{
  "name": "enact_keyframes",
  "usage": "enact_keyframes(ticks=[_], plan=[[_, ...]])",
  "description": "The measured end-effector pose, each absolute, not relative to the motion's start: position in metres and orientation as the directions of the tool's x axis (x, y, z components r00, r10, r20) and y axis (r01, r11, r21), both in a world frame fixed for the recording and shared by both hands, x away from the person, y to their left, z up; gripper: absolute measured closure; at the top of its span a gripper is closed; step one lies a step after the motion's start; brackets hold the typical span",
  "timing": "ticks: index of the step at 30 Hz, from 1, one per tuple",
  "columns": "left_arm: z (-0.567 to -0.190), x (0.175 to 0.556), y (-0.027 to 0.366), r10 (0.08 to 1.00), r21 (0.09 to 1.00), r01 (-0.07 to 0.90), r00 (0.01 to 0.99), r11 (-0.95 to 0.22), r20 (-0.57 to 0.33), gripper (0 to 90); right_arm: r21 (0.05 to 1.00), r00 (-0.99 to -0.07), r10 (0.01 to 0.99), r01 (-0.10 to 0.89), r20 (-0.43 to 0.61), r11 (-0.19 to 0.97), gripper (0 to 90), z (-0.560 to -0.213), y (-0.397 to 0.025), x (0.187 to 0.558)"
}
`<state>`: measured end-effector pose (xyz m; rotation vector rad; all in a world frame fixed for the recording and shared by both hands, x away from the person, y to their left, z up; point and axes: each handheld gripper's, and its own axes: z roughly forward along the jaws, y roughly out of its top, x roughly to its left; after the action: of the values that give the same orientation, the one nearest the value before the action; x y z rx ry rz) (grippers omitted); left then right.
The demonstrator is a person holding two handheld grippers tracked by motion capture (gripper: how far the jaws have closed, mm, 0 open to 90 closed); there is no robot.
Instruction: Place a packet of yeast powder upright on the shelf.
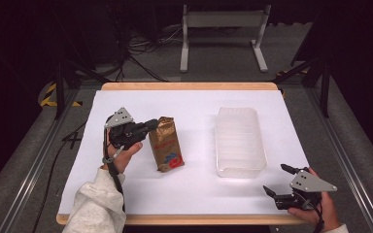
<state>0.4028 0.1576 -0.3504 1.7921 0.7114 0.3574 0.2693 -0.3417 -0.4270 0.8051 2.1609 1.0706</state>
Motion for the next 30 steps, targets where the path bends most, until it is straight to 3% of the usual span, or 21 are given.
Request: enact_keyframes(ticks=[14,30], plan=[[-0.331,0.391,0.137,0.573,0.957,0.204,0.818,-0.208,-0.05,87.3,0.835,-0.641,0.732,0.255,-0.232,0.487,9.4,-0.427,-0.343,0.269],[-0.319,0.39,0.122,0.508,0.967,0.165,0.86,-0.193,-0.045,87.3,0.841,-0.633,0.74,0.255,-0.228,0.478,9.1,-0.427,-0.344,0.27]])
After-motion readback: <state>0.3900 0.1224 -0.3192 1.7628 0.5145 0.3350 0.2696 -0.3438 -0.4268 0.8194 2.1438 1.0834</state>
